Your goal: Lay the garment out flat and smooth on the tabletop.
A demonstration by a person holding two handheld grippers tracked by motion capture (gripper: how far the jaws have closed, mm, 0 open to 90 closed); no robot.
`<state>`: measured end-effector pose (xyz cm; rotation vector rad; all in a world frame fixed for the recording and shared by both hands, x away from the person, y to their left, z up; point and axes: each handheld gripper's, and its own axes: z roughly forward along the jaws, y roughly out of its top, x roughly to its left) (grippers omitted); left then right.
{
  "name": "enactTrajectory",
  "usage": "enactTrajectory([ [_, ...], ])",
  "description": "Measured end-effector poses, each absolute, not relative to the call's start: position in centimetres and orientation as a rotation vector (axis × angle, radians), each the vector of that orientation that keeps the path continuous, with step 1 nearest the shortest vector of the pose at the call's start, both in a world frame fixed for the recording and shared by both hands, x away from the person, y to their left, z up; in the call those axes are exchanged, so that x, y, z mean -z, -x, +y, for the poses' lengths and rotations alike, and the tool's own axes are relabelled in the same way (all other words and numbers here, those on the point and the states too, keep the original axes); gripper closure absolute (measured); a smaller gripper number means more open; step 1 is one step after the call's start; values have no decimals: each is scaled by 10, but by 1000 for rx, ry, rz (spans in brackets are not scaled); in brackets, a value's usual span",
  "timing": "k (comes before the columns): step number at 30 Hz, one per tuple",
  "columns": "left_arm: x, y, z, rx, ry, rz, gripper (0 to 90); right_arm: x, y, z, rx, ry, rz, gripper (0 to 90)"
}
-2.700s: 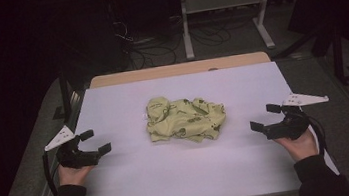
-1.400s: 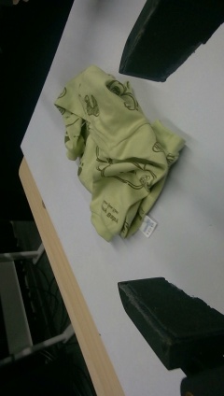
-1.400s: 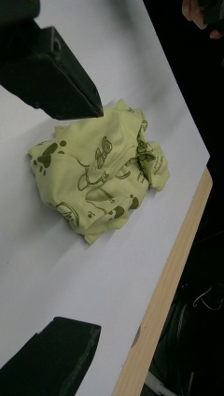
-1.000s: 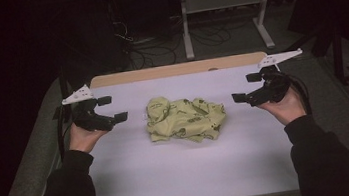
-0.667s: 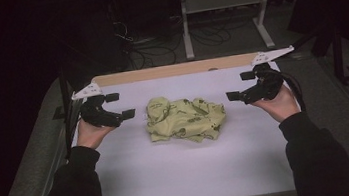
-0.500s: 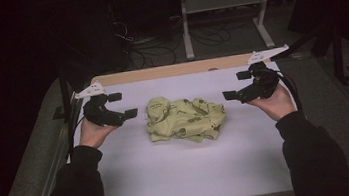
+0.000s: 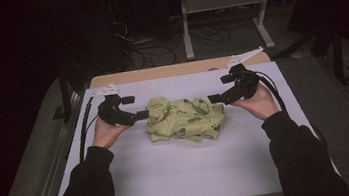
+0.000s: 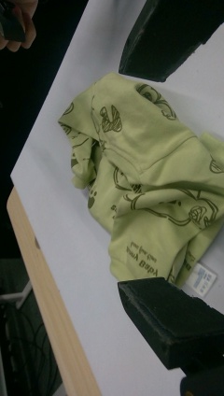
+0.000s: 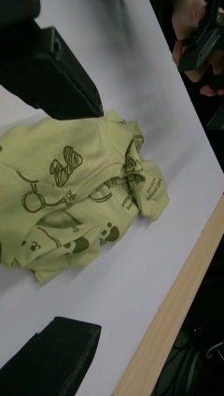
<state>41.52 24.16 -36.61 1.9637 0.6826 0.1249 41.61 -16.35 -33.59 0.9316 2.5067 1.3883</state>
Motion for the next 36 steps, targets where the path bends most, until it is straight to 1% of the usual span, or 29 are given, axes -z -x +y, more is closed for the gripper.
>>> enactTrajectory([
  [7, 377, -416, 230, -69, -1983, 665, 0, 347, -422, -152, -1401, -925, 2540, 0],
  [8, 379, -416, 229, -65, -1984, 656, 18, 350, -423, -148, -1398, -919, 2557, 0],
  [13, 384, -416, 227, -42, -1986, 660, 26, 354, -424, -142, -1382, -910, 2578, 0],
  [14, 388, -415, 225, -28, -1984, 656, 46, 356, -425, -140, -1388, -902, 2591, 6],
  [19, 394, -413, 218, 7, -2013, 622, 68, 360, -426, -138, -1370, -912, 2612, 20],
  [22, 393, -410, 214, 34, -2005, 586, 125, 363, -427, -137, -1363, -916, 2633, 46],
  [26, 393, -409, 210, 43, -2013, 562, 170, 367, -428, -135, -1350, -912, 2662, 89],
  [30, 396, -411, 209, 56, -2014, 570, 224, 368, -426, -133, -1335, -894, 2675, 132],
  [32, 398, -412, 209, 55, -2018, 584, 235, 368, -426, -133, -1344, -880, 2677, 162],
  [36, 404, -414, 206, 74, -2041, 599, 275, 368, -425, -132, -1341, -876, 2684, 176],
])
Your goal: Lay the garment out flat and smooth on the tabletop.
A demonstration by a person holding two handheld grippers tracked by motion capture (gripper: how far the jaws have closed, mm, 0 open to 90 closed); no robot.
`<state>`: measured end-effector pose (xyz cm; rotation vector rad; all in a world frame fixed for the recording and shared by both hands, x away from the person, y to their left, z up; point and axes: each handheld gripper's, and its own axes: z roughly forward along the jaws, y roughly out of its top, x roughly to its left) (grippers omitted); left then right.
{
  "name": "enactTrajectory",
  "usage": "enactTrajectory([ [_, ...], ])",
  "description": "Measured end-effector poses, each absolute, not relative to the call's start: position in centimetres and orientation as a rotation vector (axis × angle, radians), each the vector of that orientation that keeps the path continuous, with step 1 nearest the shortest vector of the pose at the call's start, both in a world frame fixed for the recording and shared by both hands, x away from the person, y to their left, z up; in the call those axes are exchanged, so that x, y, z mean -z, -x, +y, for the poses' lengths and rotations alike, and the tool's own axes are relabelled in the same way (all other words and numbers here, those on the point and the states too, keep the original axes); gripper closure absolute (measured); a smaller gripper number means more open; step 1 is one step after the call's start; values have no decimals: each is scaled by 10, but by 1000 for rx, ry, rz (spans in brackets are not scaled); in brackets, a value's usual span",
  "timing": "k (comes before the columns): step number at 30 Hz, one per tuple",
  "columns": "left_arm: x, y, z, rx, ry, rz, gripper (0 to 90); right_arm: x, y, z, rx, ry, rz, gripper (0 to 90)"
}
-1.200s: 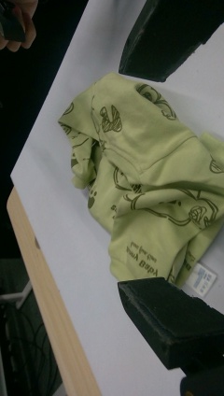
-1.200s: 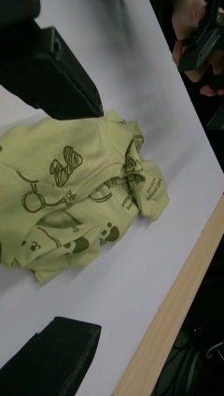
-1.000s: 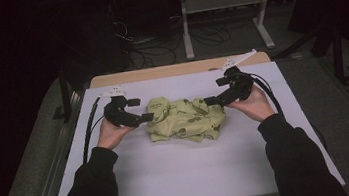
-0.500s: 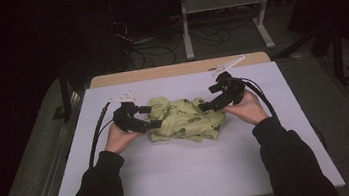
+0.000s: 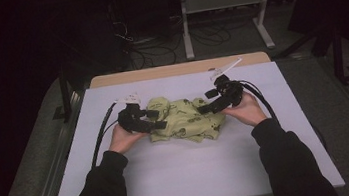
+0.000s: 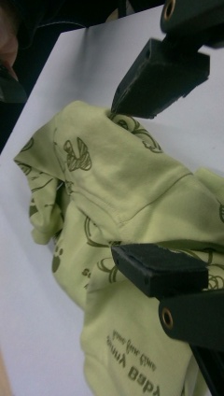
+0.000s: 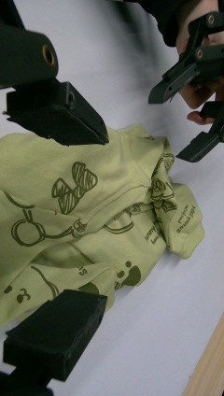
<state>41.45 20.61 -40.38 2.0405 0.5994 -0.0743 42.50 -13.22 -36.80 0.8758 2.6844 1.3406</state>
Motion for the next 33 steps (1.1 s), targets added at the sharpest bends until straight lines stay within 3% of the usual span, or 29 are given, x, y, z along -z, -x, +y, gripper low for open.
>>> enactTrajectory([
  [8, 417, -423, 200, 127, -2088, 641, 313, 375, -423, -131, -1336, -876, 2699, 182],
  [20, 435, -431, 202, 281, -2145, 707, 462, 380, -423, -136, -1323, -902, 2700, 213],
  [28, 435, -432, 207, 325, -2148, 722, 642, 387, -427, -131, -1300, -926, 2722, 318],
  [33, 431, -428, 207, 265, -2180, 680, 854, 390, -430, -130, -1278, -944, 2731, 392],
])
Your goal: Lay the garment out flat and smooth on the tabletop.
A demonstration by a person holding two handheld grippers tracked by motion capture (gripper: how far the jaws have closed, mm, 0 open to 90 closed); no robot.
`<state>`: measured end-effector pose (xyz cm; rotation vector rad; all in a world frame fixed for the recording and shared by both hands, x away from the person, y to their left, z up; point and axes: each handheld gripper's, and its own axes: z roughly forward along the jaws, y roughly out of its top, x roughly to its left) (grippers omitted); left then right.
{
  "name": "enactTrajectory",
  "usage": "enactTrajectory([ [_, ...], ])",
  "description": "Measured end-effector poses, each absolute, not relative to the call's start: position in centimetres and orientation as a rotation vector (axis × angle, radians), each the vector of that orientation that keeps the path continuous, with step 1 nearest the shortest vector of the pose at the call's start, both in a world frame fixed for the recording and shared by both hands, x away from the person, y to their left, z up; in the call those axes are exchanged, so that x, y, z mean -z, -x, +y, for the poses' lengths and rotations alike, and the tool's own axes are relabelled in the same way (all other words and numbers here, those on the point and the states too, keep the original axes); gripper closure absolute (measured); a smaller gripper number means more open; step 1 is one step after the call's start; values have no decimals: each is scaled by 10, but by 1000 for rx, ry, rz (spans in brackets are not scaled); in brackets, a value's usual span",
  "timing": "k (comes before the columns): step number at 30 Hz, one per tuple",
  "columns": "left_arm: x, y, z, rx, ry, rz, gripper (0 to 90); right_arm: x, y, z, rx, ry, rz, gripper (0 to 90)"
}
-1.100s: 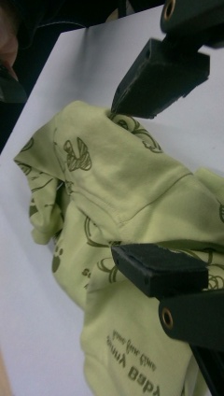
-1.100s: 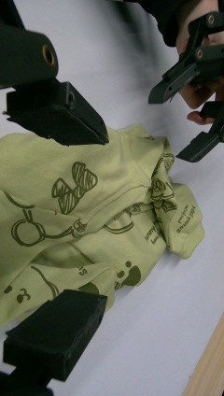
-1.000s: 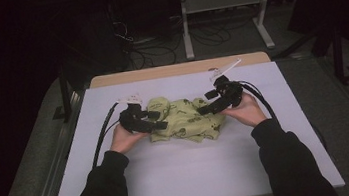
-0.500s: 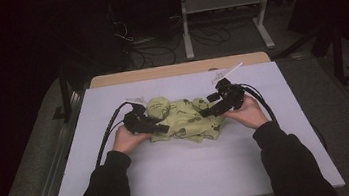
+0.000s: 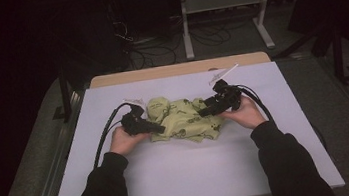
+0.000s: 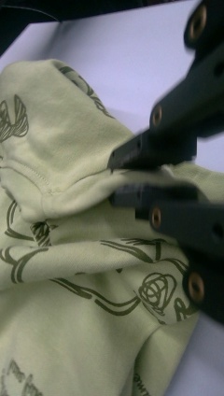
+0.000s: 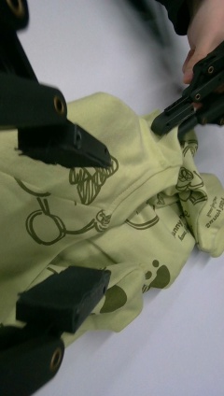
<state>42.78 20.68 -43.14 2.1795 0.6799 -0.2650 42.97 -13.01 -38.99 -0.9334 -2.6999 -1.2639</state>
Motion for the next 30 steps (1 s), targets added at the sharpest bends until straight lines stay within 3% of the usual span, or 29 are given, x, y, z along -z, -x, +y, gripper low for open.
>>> enactTrajectory([
  [6, 425, -417, 203, 217, -2245, 563, 878, 391, -432, -128, 1249, 958, -2708, 482],
  [19, 420, -403, 222, 127, -2287, 466, 879, 399, -444, -125, 1137, 949, -2653, 432],
  [30, 413, -395, 219, 36, -2307, 403, 879, 404, -458, -119, 918, 989, -2615, 445],
])
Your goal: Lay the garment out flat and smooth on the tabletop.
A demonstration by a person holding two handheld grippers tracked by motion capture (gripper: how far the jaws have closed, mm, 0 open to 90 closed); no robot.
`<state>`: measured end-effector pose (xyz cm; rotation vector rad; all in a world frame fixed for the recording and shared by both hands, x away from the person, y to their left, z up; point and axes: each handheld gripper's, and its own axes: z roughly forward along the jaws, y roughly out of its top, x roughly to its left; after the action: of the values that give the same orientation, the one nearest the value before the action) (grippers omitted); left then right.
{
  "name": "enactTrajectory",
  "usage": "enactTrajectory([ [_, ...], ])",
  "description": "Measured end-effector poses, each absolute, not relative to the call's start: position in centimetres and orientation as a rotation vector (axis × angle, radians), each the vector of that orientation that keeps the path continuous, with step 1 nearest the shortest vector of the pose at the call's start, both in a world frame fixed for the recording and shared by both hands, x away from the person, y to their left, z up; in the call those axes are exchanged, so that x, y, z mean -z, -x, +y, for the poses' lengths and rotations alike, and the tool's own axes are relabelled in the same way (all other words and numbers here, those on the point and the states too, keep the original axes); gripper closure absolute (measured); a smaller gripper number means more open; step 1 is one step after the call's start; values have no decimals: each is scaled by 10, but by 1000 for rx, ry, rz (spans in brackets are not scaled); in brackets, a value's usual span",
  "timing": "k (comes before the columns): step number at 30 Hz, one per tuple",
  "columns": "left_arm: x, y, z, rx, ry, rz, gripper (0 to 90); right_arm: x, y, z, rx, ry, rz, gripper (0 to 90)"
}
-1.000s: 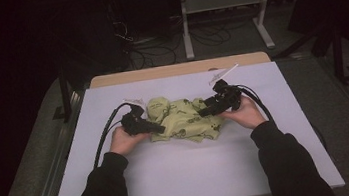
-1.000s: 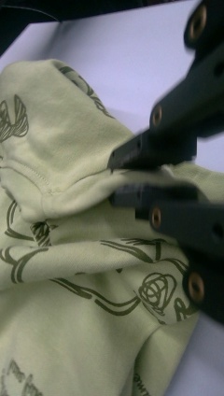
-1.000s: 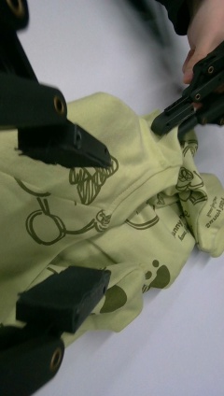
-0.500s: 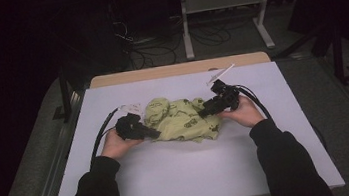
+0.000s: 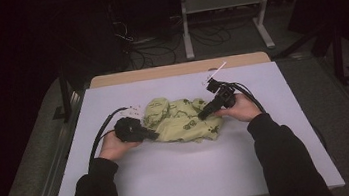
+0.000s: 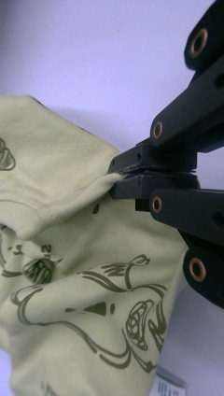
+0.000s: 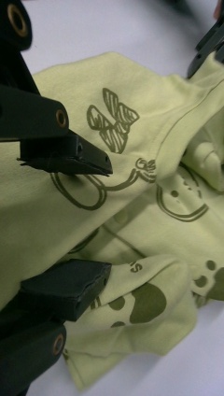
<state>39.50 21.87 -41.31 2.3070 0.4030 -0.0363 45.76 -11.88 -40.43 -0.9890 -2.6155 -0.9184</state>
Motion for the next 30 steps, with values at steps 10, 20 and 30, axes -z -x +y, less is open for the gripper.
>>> enactTrajectory([
  [10, 412, -393, 224, -51, -2262, 464, 877, 402, -449, -119, 891, 856, -2540, 730],
  [20, 413, -393, 226, -77, -2235, 508, 864, 389, -436, -121, 942, 928, -2657, 862],
  [30, 406, -402, 227, -40, -2124, 592, 878, 359, -422, -144, 1237, 994, -2690, 865],
])
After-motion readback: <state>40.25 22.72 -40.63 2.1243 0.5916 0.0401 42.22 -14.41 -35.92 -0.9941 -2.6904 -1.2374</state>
